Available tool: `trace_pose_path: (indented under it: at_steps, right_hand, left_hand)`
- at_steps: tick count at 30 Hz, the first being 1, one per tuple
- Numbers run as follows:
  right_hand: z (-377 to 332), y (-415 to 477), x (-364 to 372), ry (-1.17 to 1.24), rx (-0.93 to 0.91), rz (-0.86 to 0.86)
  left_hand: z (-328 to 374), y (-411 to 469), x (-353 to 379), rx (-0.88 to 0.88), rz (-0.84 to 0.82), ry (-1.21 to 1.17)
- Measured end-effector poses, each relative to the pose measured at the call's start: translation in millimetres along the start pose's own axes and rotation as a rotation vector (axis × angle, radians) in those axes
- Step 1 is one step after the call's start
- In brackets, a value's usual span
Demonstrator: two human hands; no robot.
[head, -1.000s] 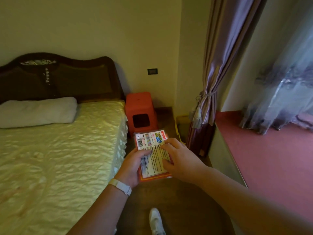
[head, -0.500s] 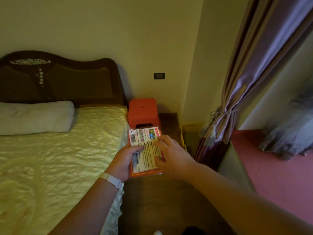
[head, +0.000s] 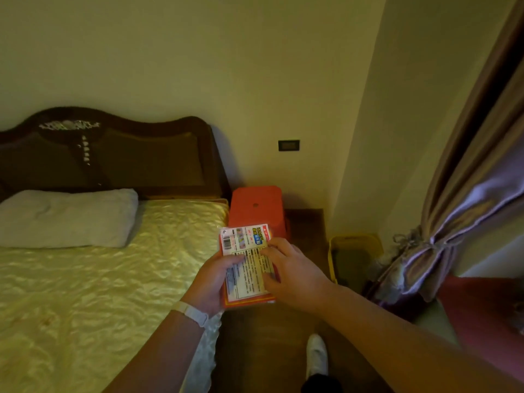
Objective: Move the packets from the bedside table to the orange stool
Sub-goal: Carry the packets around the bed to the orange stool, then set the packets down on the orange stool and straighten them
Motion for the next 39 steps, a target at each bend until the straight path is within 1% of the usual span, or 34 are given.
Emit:
trace_pose_path:
  at_steps: [7,11,17,24,28,31,35,39]
  right_hand:
    - [78,85,-40,0.005,-0.051,-0.062]
    - [104,121,-59,-0.013,-0.072,-0.069]
    - [132,157,-67,0.002,-0.064,-0.066]
    - [148,206,-64,0.021,-0.066,-0.054]
    - [158,245,-57,0.012,-0.029,-0.058]
    - [168,280,-51,-0.010,0.006,-0.080]
    - [179,338,-46,-0.026,0.058,-0.118]
    - [189,394,-40,-0.045,0.111,-0.144]
  left_hand:
    - [35,88,64,0.028,0.058,-0.009]
    - [52,122,89,0.043,0.066,-0.056]
    - [68,160,107,0.037,0.071,-0.067]
    - [85,207,104,0.018,0.076,-0.121]
    - [97,249,98,-0.013,0.071,-0.141]
    - [107,285,93,-0.040,0.065,-0.159]
    - [131,341,90,-0.127,0.035,-0.185]
    - [158,395,84,-0.150,0.002,-0.183]
Point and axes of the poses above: each hand's wrist, its own y-axis towards the middle knuckle, its own x-axis out of the palm, z = x × y, the point moved 7 cm from there along y, towards the middle knuckle, and after that the axes turned 14 degrees about -y, right-handed, at the moved point
